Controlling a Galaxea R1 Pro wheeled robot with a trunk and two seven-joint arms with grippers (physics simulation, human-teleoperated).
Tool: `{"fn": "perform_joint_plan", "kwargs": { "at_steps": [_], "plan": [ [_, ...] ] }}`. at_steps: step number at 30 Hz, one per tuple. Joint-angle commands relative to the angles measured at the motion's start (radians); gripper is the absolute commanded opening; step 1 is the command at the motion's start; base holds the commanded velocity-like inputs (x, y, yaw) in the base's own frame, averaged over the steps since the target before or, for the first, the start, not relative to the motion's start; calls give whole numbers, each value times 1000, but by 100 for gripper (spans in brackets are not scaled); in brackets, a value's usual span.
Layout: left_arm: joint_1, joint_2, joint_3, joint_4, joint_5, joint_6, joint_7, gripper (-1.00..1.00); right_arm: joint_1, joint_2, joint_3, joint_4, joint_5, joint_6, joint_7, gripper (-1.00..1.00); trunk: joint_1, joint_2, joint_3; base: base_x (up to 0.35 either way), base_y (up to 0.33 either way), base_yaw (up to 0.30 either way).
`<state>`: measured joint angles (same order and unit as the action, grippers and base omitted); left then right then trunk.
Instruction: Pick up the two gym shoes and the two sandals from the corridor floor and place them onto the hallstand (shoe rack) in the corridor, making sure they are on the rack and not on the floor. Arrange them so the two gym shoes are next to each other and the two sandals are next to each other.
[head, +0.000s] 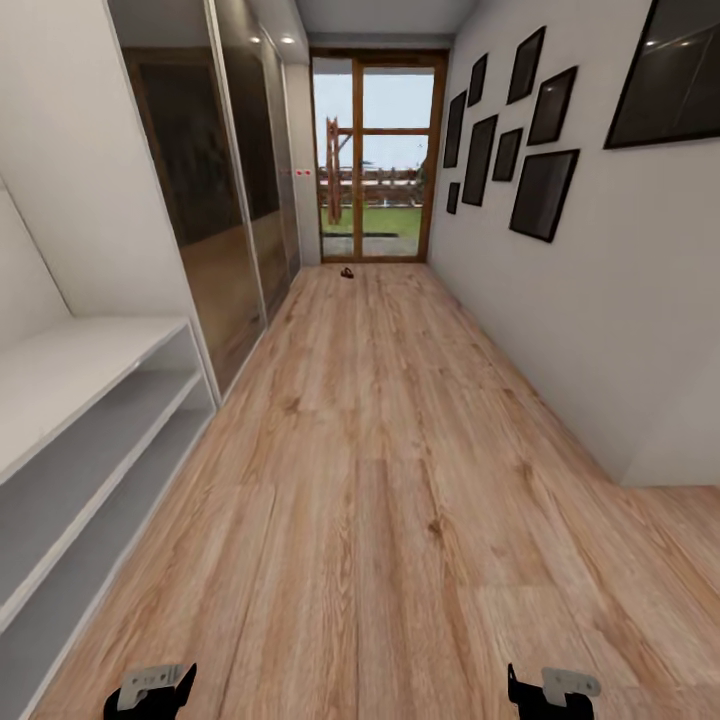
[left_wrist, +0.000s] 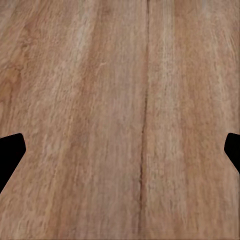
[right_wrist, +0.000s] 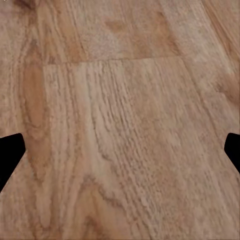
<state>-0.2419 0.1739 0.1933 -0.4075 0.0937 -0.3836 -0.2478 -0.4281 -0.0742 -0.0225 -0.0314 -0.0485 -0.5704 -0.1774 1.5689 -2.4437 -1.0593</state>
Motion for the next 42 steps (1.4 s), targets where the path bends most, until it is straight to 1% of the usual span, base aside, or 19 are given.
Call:
{"fn": "perform_joint_plan", "kwargs": {
  "at_steps": [1, 5, 11, 42],
  "plan": [
    [-1, 0, 3, 1, 10, 0, -10, 100, 1, 3, -2, 2, -5, -4, 2, 100, 0, 0, -1, 333, -33, 0],
    [0, 0, 3, 1, 10, 0, -10, 100, 9, 16, -2, 4, -5, -3, 2, 100, 0, 0, -1, 336, -18, 0],
    [-1, -1, 3, 1, 11, 0, -11, 100, 15, 24, -2, 5, -5, -3, 2, 100, 0, 0, -1, 338, -4, 0],
    [-1, -1, 0, 1, 14, -1, -11, 100, 16, 25, -2, 5, -5, -3, 2, 100, 0, 0, -1, 339, 0, 0]
  ]
}}
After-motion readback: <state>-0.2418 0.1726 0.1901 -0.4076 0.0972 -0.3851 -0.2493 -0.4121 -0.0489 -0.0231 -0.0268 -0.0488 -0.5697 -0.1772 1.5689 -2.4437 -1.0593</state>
